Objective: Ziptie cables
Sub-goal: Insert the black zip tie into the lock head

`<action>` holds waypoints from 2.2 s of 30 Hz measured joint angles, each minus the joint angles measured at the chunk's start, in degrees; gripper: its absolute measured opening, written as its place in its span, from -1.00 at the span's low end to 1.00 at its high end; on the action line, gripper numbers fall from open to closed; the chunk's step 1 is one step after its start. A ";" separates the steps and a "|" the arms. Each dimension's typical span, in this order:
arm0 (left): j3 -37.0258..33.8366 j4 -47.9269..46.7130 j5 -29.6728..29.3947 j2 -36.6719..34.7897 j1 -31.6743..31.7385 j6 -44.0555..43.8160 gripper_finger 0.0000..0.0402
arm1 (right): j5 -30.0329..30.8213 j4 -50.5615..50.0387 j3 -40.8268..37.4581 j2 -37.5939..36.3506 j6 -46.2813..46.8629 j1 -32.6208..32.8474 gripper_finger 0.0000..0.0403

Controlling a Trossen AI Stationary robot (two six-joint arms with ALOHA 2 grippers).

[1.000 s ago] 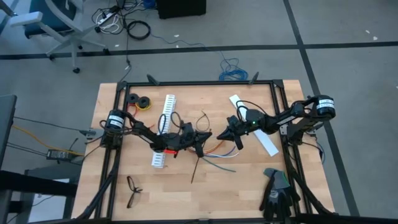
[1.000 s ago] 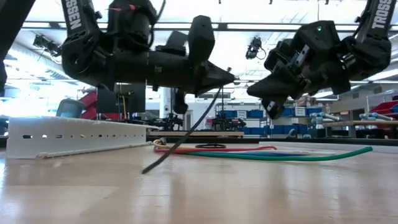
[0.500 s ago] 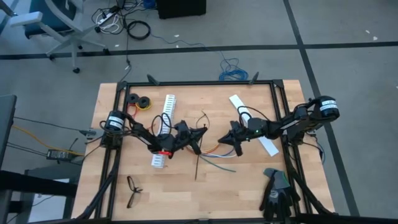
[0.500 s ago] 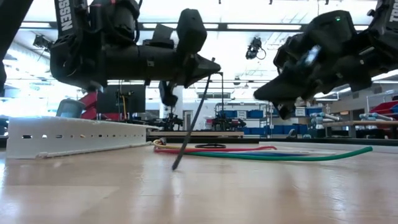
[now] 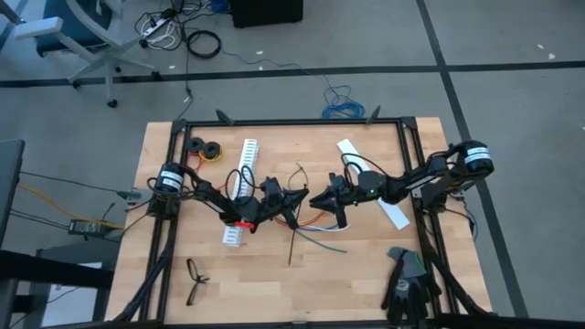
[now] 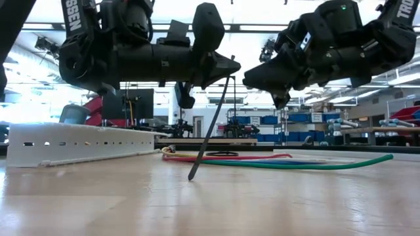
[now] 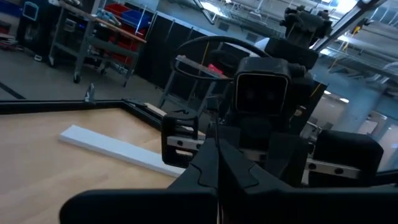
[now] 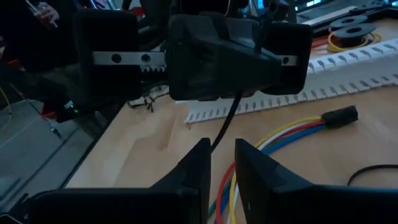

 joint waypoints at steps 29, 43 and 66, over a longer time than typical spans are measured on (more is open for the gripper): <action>0.17 -0.10 0.15 0.00 0.00 -0.17 -0.98 | 3.14 -1.73 0.42 0.00 -0.95 0.00 -0.70; 0.20 -0.10 0.15 0.00 0.00 -0.18 -0.98 | 3.18 -2.57 0.40 0.00 0.67 0.96 -0.70; 6.04 -0.51 2.89 0.00 0.10 6.26 -0.98 | 4.79 5.57 0.37 0.00 0.18 0.98 -0.70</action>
